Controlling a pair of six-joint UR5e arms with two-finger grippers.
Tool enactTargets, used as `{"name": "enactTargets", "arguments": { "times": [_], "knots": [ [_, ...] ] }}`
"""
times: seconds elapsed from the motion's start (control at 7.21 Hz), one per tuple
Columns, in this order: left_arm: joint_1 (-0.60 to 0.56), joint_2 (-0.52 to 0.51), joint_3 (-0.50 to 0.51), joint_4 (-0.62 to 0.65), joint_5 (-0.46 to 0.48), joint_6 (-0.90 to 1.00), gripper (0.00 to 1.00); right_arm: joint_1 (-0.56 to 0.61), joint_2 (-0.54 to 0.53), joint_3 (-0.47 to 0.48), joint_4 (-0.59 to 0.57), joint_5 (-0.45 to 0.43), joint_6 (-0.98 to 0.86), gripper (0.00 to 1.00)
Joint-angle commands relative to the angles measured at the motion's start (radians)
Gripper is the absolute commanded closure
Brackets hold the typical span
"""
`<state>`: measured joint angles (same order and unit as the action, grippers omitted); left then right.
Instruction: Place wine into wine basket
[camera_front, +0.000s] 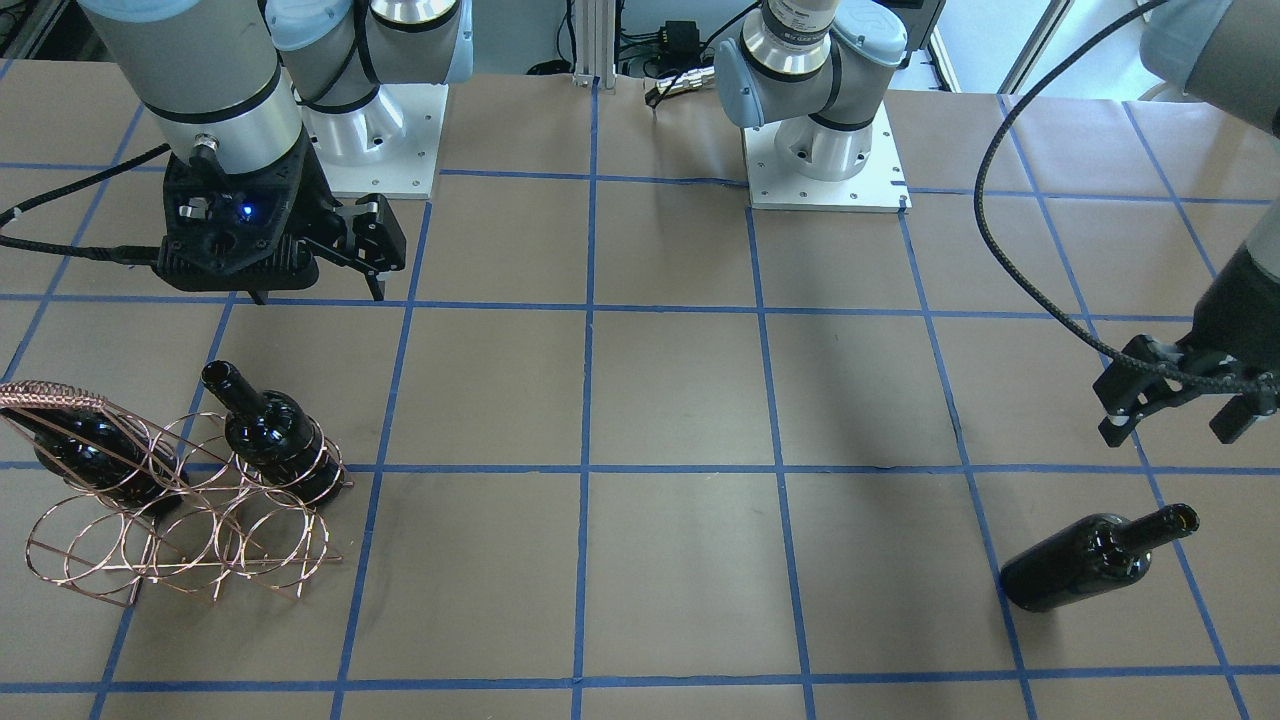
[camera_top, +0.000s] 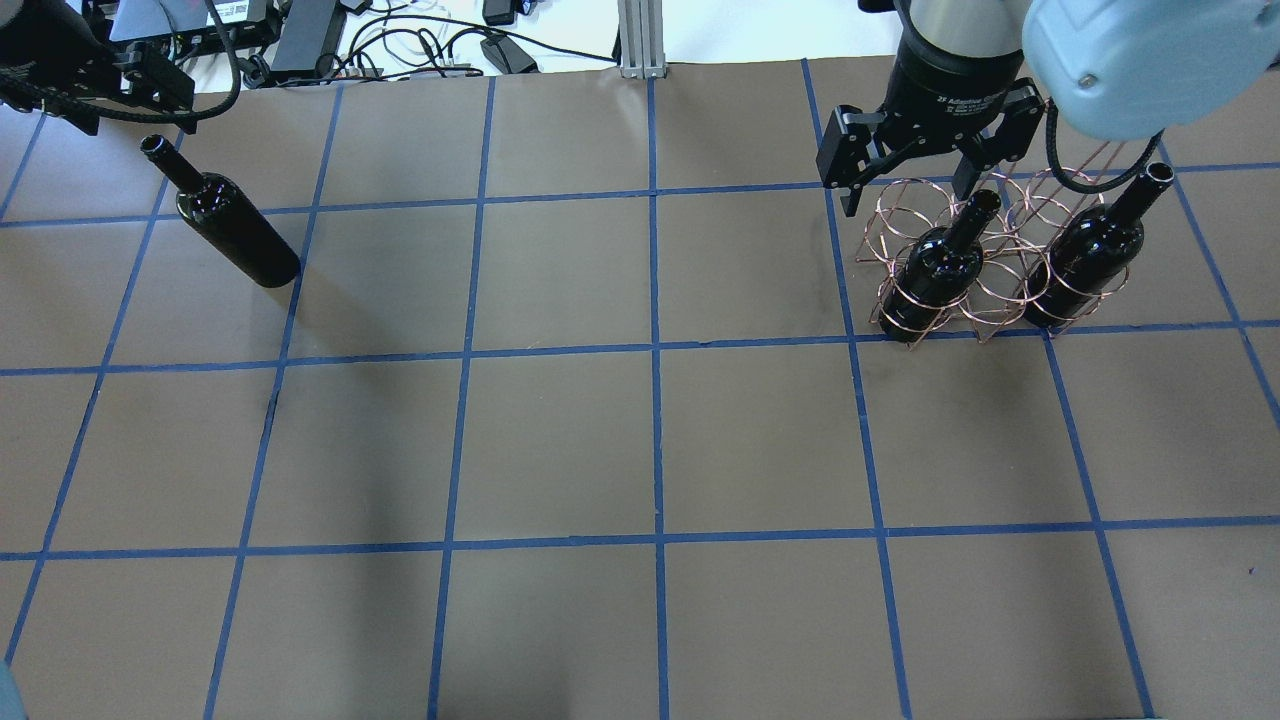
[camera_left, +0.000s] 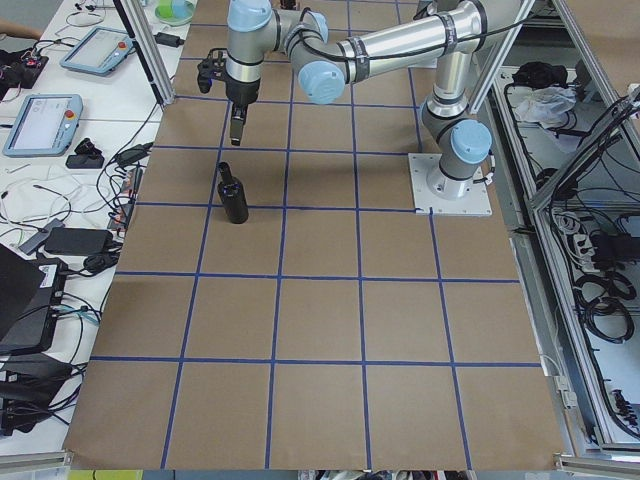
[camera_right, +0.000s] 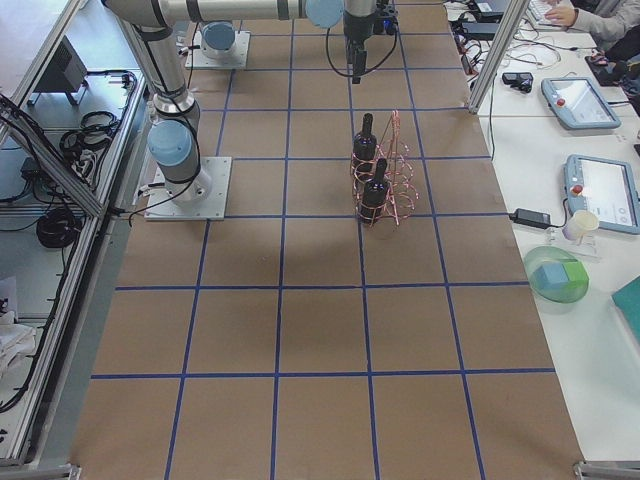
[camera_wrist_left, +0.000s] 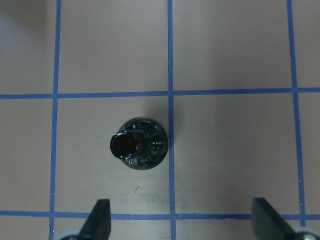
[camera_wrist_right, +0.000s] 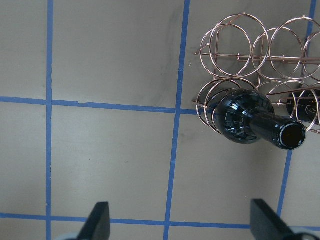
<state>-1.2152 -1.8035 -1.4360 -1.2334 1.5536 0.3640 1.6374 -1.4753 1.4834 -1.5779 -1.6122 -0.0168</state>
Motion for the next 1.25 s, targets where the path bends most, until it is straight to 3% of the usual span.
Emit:
{"name": "enactTargets", "arguments": {
  "times": [0.0, 0.56, 0.83, 1.11],
  "knots": [
    [0.031, -0.051, 0.008, 0.020, -0.009, 0.050, 0.00, 0.001, 0.000, 0.000, -0.008, 0.000, 0.003, 0.00],
    [0.033, -0.137, 0.006, 0.153, -0.009, 0.133, 0.00, 0.001, 0.001, 0.000, -0.016, 0.002, -0.003, 0.00],
    [0.033, -0.155, 0.008, 0.155, -0.009, 0.142, 0.02, -0.001, 0.003, 0.000, -0.013, 0.000, -0.005, 0.00],
    [0.033, -0.160, 0.008, 0.144, -0.009, 0.141, 0.10, 0.001, 0.003, 0.000, -0.004, -0.002, 0.006, 0.00]
  ]
}}
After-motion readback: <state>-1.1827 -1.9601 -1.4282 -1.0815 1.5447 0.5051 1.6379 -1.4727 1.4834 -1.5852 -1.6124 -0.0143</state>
